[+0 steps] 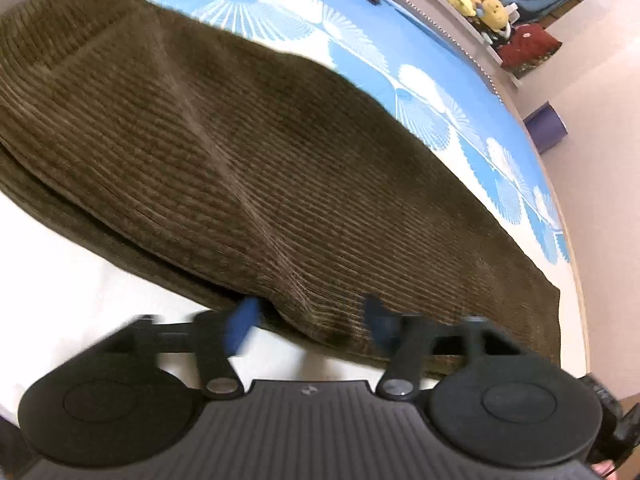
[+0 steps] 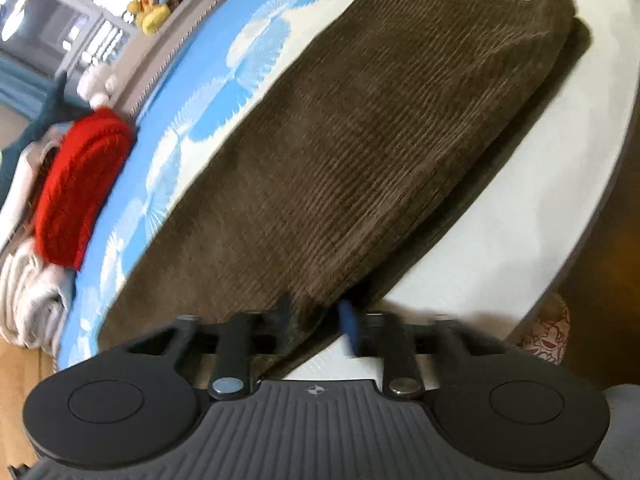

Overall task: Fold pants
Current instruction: 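Open both tools and lift them away from the pants edge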

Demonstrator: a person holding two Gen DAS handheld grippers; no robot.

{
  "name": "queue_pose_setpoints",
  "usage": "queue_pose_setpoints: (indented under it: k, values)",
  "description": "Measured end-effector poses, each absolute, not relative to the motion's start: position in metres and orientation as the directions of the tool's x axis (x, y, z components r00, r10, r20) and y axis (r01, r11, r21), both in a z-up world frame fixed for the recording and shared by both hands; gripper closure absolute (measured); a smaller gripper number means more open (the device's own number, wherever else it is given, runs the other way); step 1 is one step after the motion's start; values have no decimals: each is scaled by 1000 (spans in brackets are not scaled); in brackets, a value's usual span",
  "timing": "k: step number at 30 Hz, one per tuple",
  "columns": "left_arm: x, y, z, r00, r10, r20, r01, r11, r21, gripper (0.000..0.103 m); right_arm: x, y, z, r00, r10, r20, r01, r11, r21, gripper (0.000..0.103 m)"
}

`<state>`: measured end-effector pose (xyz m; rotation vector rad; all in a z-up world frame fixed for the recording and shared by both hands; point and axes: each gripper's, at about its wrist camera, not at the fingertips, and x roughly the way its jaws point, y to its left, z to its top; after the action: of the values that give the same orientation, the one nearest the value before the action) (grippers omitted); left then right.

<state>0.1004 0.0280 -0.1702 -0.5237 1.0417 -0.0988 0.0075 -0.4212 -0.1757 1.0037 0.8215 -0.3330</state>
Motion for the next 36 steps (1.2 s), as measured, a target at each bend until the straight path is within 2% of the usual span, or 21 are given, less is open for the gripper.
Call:
queue_pose_setpoints:
  k: [1, 7, 10, 11, 15, 19, 20, 23, 26, 29, 31, 32, 33, 36]
  values:
    - [97, 28, -164, 523, -298, -799, -162, 885, -436, 21, 1, -425, -171, 677, 88, -731, 602, 505, 619, 40]
    - [86, 27, -133, 600, -242, -762, -99, 923, -371, 19, -56, -484, -136, 721, -220, -657, 683, 386, 620, 40]
    - [84, 18, -131, 600, -250, -760, -100, 919, -381, 19, -68, -536, -134, 658, -330, -677, 752, 347, 561, 42]
    - [84, 17, -134, 592, -252, -765, -102, 918, -382, 19, -70, -555, -140, 654, -313, -688, 754, 331, 567, 44]
    - [83, 10, -149, 544, -254, -800, -128, 917, -379, 19, -70, -596, -168, 681, -216, -700, 731, 272, 626, 69]
    - [83, 8, -152, 539, -238, -808, -139, 921, -364, 19, -56, -593, -181, 681, -216, -700, 729, 297, 617, 75]
    - [84, 7, -150, 543, -231, -808, -137, 924, -356, 19, -54, -594, -184, 679, -223, -699, 730, 296, 615, 85]
    - [86, 4, -144, 565, -209, -798, -128, 934, -334, 19, -56, -586, -174, 681, -268, -682, 729, 338, 595, 88]
    - [89, -1, -142, 576, -184, -797, -121, 944, -305, 19, -67, -581, -165, 713, -312, -628, 699, 393, 598, 88]
    - [94, -2, -145, 562, -196, -803, -121, 941, -315, 19, -52, -581, -182, 624, -302, -721, 767, 415, 489, 85]
    - [94, -1, -144, 569, -192, -799, -120, 943, -312, 19, -53, -581, -179, 632, -316, -708, 758, 445, 478, 73]
    - [94, -1, -143, 571, -188, -799, -119, 944, -307, 19, -58, -580, -174, 617, -345, -707, 772, 439, 460, 57]
    - [96, 0, -141, 577, -186, -795, -117, 945, -306, 19, -63, -579, -169, 599, -376, -707, 789, 426, 443, 53]
    - [103, 7, -130, 608, -171, -775, -109, 949, -295, 19, -72, -576, -147, 589, -457, -667, 801, 444, 403, 53]
